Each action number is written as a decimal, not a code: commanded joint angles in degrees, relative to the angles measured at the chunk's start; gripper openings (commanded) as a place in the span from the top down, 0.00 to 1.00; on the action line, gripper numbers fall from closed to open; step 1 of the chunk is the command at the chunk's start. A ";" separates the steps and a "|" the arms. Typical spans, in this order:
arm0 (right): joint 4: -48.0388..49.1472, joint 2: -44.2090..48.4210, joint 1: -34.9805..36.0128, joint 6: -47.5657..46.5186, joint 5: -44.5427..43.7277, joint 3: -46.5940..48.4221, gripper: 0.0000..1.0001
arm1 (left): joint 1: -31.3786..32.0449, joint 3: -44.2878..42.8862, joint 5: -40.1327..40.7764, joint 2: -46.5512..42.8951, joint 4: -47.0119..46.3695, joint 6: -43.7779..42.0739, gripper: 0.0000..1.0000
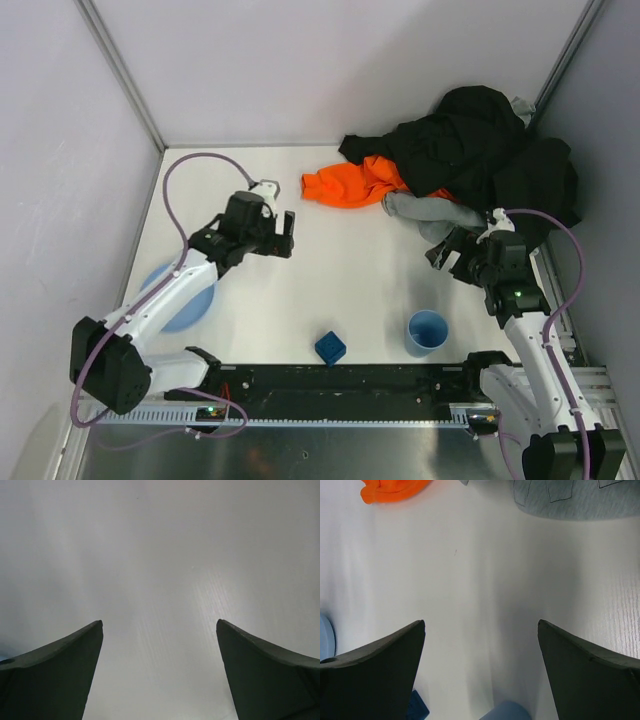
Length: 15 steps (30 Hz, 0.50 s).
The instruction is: Pick out a specific cloth from the pile
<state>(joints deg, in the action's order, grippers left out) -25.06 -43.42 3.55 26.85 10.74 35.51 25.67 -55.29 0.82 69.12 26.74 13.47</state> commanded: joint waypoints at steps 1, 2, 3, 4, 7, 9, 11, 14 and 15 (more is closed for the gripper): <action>-0.96 -0.22 -0.62 -1.46 1.69 2.75 0.01 | 5.76 -3.59 17.90 1.27 2.47 -5.87 0.00; -1.00 -0.33 -0.68 -1.46 1.71 2.74 0.01 | 6.48 -3.68 19.18 1.49 2.45 -6.46 0.00; -1.07 -0.38 -0.75 -1.45 1.68 2.73 0.01 | 7.02 -3.64 20.21 1.65 2.45 -6.89 0.00; -1.06 -0.50 -0.83 -1.41 1.53 2.77 0.01 | 7.28 -3.49 21.03 1.77 2.49 -7.20 0.00; -0.57 -1.06 -0.98 -1.29 1.23 2.78 0.01 | 7.52 -2.75 23.12 1.48 2.45 -7.82 0.00; -0.16 -2.02 -1.00 -1.21 1.28 3.02 0.01 | 7.54 -2.68 23.07 0.91 2.44 -7.80 0.00; 0.25 -3.47 -1.02 -1.13 1.34 3.66 0.01 | 7.53 -2.45 22.42 -0.07 2.13 -7.05 0.00; 0.92 -6.11 -1.07 -1.25 1.20 5.05 0.01 | 7.49 -1.43 20.98 -1.40 1.33 -6.33 0.00; 1.43 -7.23 -1.08 -1.22 1.08 5.60 0.01 | 7.52 -1.29 21.11 -1.68 1.23 -6.17 0.00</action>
<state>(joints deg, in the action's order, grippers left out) -25.80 -48.18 2.76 26.28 11.46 37.10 32.99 -56.07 20.67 70.28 29.54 7.46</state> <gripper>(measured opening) 0.993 0.996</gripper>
